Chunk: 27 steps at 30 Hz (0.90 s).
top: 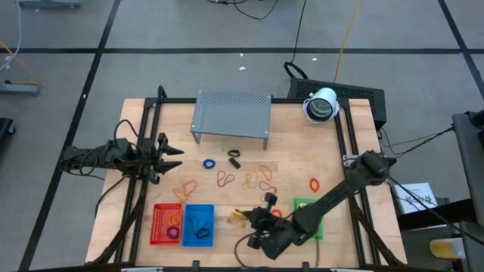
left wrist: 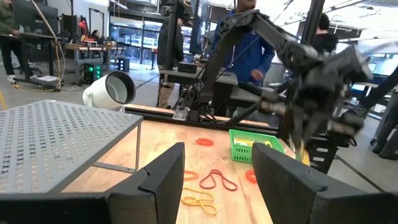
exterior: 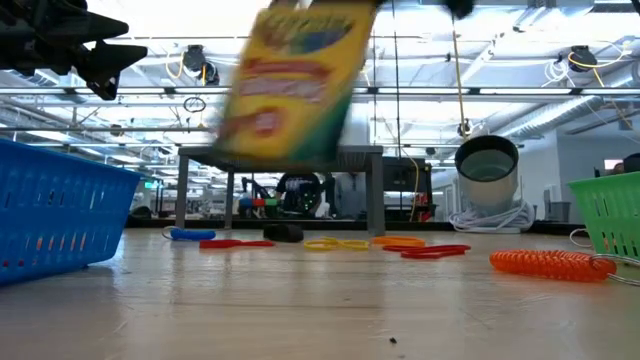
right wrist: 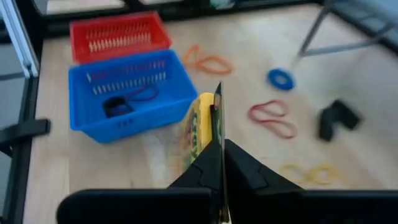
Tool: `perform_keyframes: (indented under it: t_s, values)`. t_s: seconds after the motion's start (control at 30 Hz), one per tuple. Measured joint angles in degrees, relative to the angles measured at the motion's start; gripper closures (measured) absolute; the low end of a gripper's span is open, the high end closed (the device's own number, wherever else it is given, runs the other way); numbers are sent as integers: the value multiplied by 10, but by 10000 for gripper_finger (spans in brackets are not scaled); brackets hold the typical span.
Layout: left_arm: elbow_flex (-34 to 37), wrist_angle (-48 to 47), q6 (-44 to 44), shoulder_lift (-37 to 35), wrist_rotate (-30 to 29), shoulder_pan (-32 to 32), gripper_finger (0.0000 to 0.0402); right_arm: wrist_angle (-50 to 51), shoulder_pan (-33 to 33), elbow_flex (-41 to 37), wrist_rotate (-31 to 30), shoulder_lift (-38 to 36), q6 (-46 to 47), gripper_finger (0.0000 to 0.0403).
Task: Pick & Place Office Desk Supplies
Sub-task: Put the yellow crayon box into the green bin
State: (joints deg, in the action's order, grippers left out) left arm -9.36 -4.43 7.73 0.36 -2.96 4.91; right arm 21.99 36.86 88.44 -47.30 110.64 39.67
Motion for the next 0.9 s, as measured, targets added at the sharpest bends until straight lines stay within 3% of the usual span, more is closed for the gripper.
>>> perform_keyframes:
  t_s: [0.13,0.47,0.7,0.9]
  values:
    - [0,0,0,0,0,0,204,78,21,0,-38,-50,9,402]
    - [0,0,0,0,0,0,204,336,75,0,-34,-149,65,403]
    - [0,0,0,0,0,0,204,494,119,0,26,-189,174,403]
    - [0,0,0,0,0,0,204,565,158,0,77,-194,266,403]
